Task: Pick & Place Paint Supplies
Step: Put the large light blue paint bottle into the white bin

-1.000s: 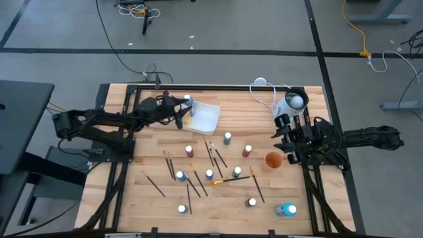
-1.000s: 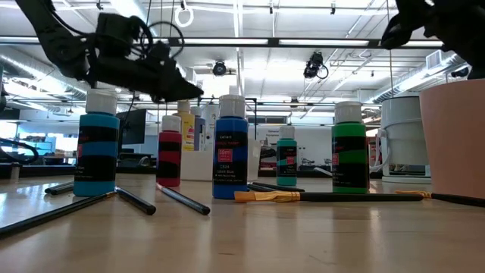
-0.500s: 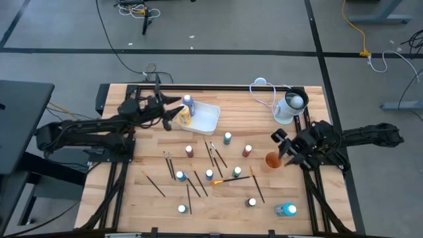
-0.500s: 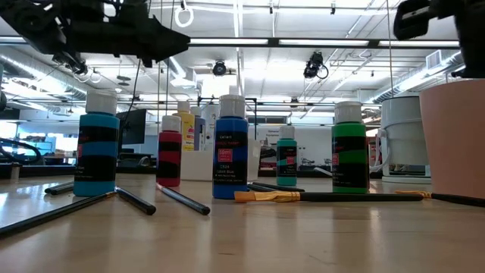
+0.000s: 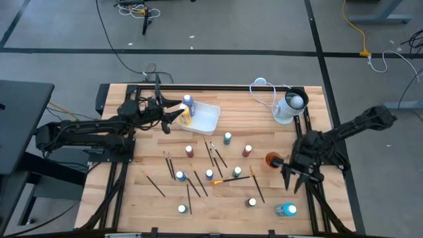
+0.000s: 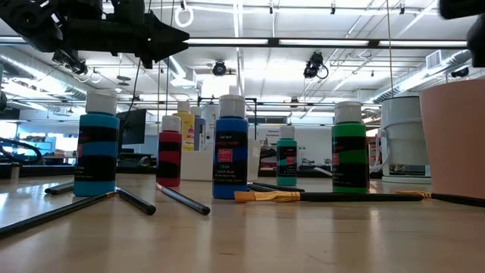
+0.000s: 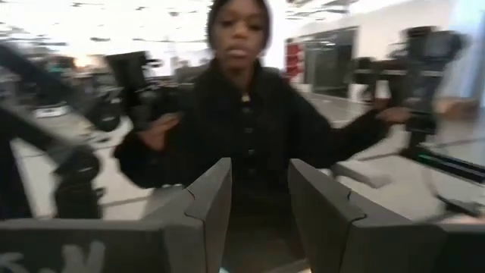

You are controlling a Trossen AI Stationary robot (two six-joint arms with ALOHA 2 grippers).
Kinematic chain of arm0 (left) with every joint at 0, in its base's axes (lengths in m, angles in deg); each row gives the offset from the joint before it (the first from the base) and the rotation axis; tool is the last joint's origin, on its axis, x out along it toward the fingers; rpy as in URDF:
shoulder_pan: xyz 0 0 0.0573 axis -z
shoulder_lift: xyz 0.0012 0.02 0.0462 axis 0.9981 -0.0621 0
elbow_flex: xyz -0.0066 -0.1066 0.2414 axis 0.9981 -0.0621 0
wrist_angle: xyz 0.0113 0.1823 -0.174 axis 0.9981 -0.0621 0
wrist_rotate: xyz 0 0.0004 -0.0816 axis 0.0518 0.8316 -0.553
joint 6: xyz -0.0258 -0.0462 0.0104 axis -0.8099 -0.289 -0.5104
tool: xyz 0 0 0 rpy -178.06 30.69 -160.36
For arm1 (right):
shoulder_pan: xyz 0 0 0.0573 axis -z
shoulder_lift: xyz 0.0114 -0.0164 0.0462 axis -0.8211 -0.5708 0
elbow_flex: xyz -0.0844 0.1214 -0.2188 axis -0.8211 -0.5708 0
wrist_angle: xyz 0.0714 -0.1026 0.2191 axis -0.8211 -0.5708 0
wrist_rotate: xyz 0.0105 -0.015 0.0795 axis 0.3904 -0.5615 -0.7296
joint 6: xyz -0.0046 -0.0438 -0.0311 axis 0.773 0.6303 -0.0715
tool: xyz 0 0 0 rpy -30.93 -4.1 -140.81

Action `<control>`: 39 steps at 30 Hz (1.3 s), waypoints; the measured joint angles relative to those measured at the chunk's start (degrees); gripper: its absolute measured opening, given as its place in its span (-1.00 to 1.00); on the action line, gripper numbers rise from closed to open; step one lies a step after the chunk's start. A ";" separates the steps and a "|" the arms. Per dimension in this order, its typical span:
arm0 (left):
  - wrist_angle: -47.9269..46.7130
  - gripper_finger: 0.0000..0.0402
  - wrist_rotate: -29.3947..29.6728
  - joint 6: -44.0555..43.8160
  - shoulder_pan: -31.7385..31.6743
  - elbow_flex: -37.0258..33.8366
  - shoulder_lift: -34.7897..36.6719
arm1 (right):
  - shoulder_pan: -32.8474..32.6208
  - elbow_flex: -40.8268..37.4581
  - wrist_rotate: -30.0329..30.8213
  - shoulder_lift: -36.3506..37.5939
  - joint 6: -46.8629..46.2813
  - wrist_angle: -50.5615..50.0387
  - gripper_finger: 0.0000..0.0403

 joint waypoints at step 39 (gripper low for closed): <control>0.91 -0.04 0.24 -3.06 0.00 0.11 0.00 | -20.25 -0.04 14.03 -25.70 10.43 12.49 -0.33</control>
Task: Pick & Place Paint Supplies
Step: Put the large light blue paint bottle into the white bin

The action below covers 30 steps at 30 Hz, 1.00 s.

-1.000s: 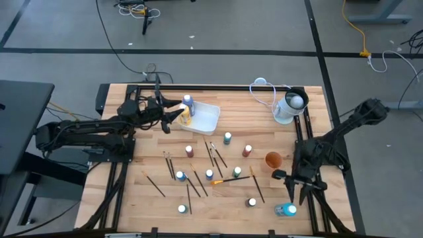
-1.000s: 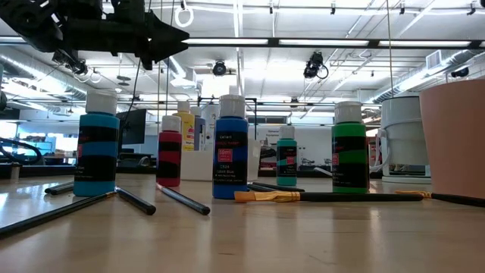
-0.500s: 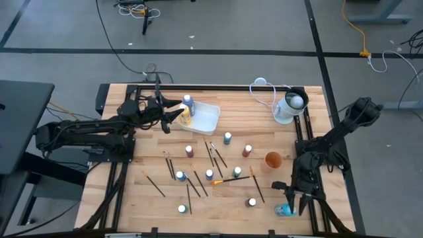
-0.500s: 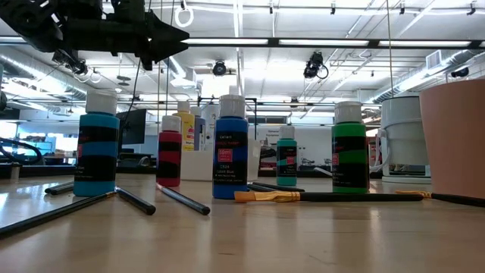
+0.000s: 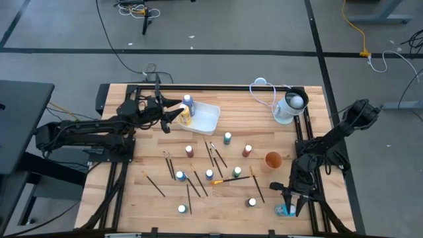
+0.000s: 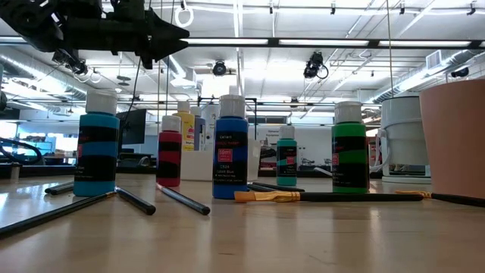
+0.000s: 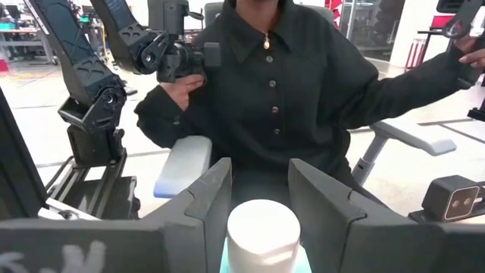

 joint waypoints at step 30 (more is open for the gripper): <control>0.01 -0.04 0.22 0.15 0.00 0.00 0.00 | 0.40 -0.14 4.30 -2.83 -1.74 15.25 -0.42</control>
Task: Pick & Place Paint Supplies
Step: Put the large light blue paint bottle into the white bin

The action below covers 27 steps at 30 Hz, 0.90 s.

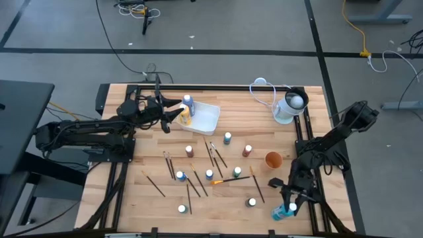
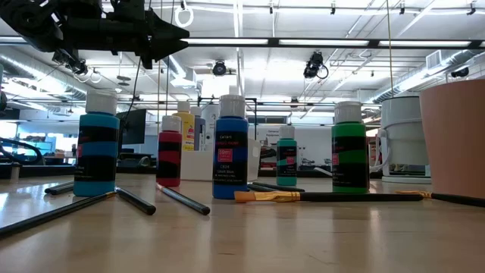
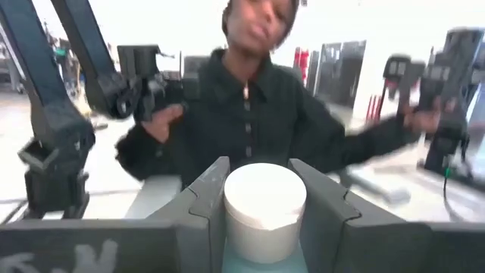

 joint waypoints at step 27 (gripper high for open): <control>-0.29 -0.04 -0.04 0.02 0.00 -0.04 0.00 | 22.63 24.80 51.84 8.72 25.28 -17.95 -0.43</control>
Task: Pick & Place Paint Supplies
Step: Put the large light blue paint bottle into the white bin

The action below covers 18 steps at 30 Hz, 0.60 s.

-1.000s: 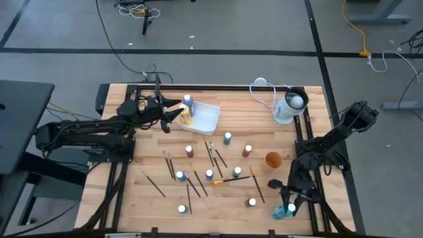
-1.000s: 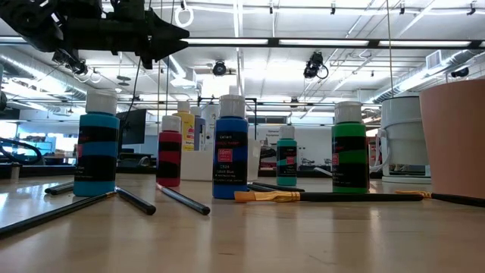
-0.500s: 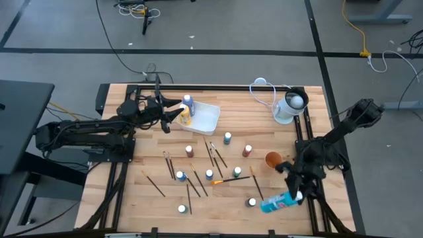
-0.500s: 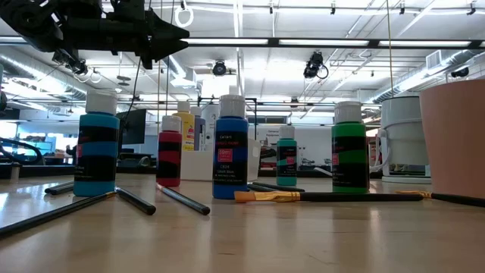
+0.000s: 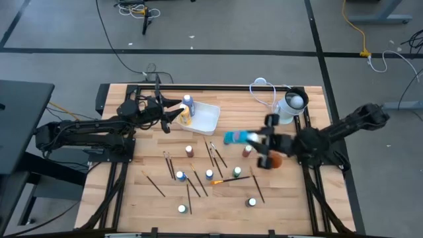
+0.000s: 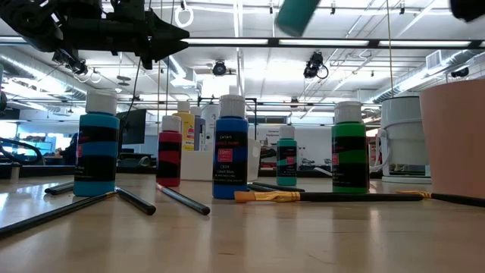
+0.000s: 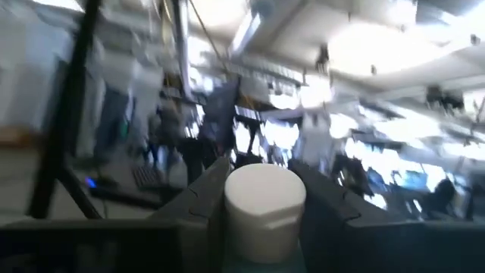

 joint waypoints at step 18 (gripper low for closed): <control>0.47 -0.04 1.33 1.36 0.00 -0.04 0.00 | 24.58 28.38 -3.20 -34.42 -18.59 -14.30 -0.43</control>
